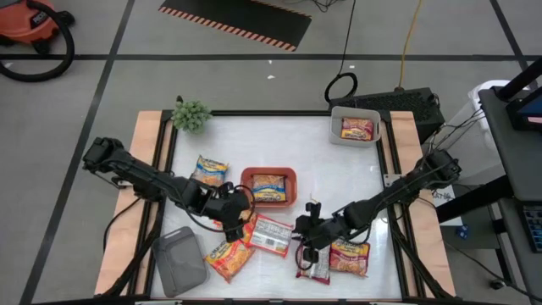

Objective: Sort Maruchan noodles
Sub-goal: Put the top right orange noodle pack into the black bin

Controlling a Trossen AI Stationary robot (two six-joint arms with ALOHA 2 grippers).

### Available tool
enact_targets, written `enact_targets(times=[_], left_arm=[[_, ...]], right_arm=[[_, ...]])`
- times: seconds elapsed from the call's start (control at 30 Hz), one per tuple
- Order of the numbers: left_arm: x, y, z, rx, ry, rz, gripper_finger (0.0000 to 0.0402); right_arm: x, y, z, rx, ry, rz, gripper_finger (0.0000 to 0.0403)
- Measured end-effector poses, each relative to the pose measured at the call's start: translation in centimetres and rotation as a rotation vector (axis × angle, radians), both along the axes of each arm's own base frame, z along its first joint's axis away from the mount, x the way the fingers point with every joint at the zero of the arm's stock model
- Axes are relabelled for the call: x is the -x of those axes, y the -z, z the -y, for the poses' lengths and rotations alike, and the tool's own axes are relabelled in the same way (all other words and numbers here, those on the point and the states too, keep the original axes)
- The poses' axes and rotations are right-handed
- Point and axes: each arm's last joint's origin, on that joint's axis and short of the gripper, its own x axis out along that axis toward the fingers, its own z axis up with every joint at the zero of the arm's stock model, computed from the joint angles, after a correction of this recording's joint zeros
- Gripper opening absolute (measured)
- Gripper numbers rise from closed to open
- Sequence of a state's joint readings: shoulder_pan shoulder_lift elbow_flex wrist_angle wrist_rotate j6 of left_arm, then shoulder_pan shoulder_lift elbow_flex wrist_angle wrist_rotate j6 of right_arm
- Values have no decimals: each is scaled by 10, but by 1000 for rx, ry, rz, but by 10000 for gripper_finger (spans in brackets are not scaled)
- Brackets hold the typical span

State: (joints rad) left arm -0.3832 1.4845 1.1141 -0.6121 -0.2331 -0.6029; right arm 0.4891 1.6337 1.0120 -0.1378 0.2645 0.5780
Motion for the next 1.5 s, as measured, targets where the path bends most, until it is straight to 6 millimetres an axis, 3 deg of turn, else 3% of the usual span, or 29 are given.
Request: enact_targets(times=[0.13, 0.47, 0.7, 0.97, 1.3, 1.4, 1.5], left_arm=[[-2, -2, 5, 14, -3, 41, 244], [-1, -5, 16, 36, 25, 89, 244], [1, -5, 21, 20, 32, 97, 244], [2, -5, 22, 16, 40, 96, 244], [1, -6, 21, -5, 32, 104, 244], [1, -6, 21, -18, 31, 108, 244], [1, -6, 20, -27, 25, 112, 244]], right_arm=[[-2, 17, 0, 100, -41, -55, 105], [-7, 44, 1, 283, -82, -115, 189], [-14, 62, 3, 315, -126, -139, 199], [-18, 64, 4, 310, -177, -129, 159], [-19, 64, 3, 317, -211, -117, 47], [-18, 60, 4, 331, -226, -105, 13], [-17, 48, 5, 337, -227, -73, 5]])
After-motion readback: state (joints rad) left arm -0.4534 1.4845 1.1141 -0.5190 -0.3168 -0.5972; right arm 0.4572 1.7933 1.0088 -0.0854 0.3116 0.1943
